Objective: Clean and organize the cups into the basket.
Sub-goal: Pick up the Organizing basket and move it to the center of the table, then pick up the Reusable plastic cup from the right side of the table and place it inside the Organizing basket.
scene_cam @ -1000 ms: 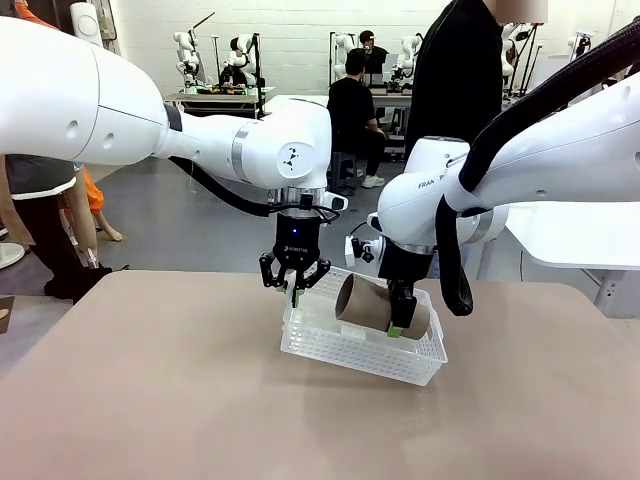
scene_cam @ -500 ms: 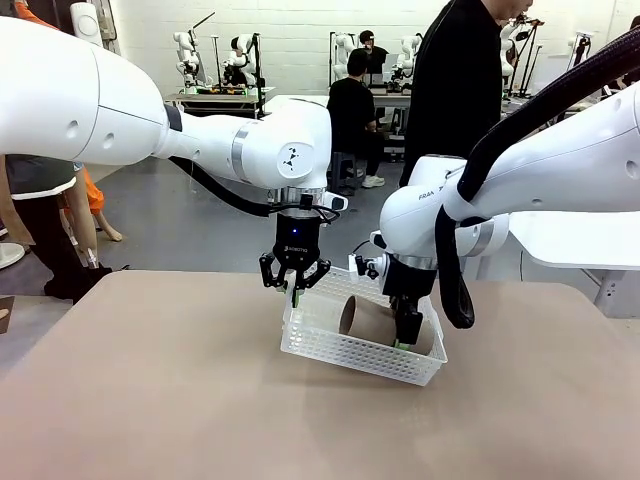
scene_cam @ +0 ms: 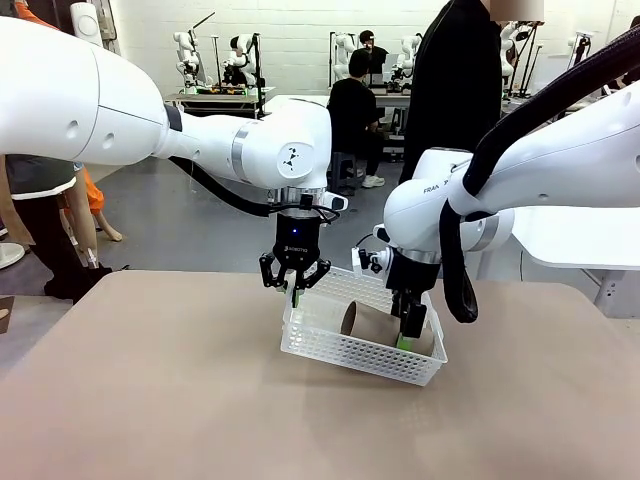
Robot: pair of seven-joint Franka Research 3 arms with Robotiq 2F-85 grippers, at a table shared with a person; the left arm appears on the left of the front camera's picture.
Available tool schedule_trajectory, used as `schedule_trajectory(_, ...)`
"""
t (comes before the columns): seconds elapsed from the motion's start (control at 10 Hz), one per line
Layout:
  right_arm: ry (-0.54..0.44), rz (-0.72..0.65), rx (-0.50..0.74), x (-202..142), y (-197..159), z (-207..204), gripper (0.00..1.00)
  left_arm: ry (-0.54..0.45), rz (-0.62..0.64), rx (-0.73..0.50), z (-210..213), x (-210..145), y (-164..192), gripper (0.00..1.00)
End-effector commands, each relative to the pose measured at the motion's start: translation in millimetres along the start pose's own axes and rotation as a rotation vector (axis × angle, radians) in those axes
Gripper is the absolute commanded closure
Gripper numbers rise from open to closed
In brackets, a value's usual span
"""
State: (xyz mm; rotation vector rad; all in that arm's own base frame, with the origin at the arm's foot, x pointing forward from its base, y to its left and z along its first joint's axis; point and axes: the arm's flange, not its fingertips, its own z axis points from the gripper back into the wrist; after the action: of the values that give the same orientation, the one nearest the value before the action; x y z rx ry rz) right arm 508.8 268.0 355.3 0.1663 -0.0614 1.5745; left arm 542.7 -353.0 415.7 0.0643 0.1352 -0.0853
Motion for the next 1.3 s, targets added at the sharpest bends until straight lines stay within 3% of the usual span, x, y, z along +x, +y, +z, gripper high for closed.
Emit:
schedule_trajectory(0.0,-0.025,0.026,-0.013,-3.9,4.9,2.7,0.0,0.0,0.0,0.0,0.5,-0.8,1.0,1.0)
schedule_trajectory(0.2,-0.008,0.016,-0.053,-6.8,8.9,13.4,0.0,0.0,0.0,0.0,0.5,-0.8,1.0,1.0)
schedule_trajectory(0.3,-0.016,0.011,-0.058,-25.1,23.4,45.4,0.0,0.0,0.0,0.0,0.5,-0.8,1.0,1.0)
schedule_trajectory(0.5,-0.187,-0.059,-0.209,-102.6,66.7,104.7,0.0,0.0,0.0,0.0,0.5,-0.8,1.0,1.0)
schedule_trajectory(0.7,-0.329,-0.099,-0.209,-188.2,93.1,120.3,0.0,0.0,0.0,0.0,0.5,-0.8,1.0,1.0)
schedule_trajectory(0.9,-0.375,-0.102,-0.222,-251.8,102.4,121.3,0.0,0.0,0.0,0.0,0.5,-0.8,1.0,1.0)
schedule_trajectory(1.0,-0.352,-0.093,-0.217,-271.9,101.7,119.4,0.0,0.0,0.0,0.0,0.5,-0.8,1.0,1.0)
schedule_trajectory(1.1,-0.281,-0.237,-0.216,-269.8,90.9,112.9,0.0,0.0,0.0,0.0,0.5,-0.8,1.0,1.0)
schedule_trajectory(1.2,-0.37,-0.124,-0.238,-269.5,110.4,125.6,0.0,0.0,0.0,0.0,0.5,-0.8,1.0,1.0)
